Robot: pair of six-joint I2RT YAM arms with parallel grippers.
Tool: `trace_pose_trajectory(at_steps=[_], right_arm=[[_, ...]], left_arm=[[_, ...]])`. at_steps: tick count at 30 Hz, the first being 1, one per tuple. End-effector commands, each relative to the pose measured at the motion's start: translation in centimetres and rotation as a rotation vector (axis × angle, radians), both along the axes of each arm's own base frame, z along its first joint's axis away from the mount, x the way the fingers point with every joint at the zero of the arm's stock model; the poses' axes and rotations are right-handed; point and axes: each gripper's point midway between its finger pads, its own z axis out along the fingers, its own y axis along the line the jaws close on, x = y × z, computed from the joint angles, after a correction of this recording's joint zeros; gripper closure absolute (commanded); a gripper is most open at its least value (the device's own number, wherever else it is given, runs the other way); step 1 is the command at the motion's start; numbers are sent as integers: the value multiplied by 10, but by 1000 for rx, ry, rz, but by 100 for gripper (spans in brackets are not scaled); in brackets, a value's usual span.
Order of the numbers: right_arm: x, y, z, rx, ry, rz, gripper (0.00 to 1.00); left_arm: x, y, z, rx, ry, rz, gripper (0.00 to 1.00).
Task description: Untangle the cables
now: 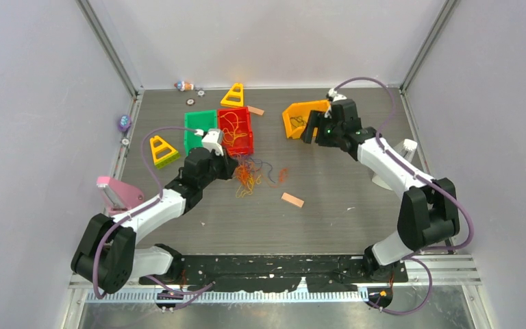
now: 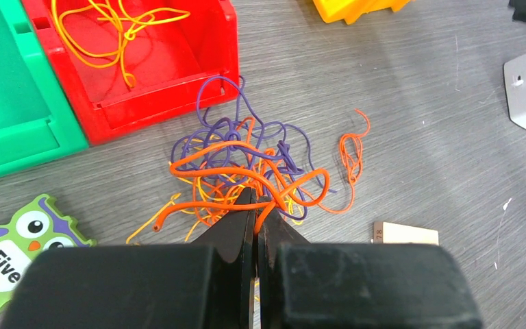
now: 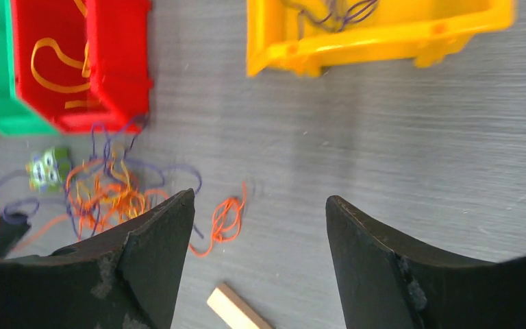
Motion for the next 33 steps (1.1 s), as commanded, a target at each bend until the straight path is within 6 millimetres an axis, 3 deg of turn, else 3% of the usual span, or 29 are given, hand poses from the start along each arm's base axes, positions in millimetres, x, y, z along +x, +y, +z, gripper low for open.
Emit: trace_pose_trajectory(at_steps=[1,8,22,28,33], right_arm=[[-26,39,19,-17,-113,171,24],[-58,84,-10,-42,-125,320,27],[-91,135,-62,-169,-87,501,27],[-65,123,-83,-358,-41,391,24],[-39,131,-76,-393,-63,336,24]], left_arm=[[3,-9,24,-27,-89,-31,100],[4,-9,22,-21,-86,-31,100],[5,-6,22,-8,-85,-18,100],[5,-6,21,-6,-83,-17,100],[5,-5,20,-1,-80,-13,100]])
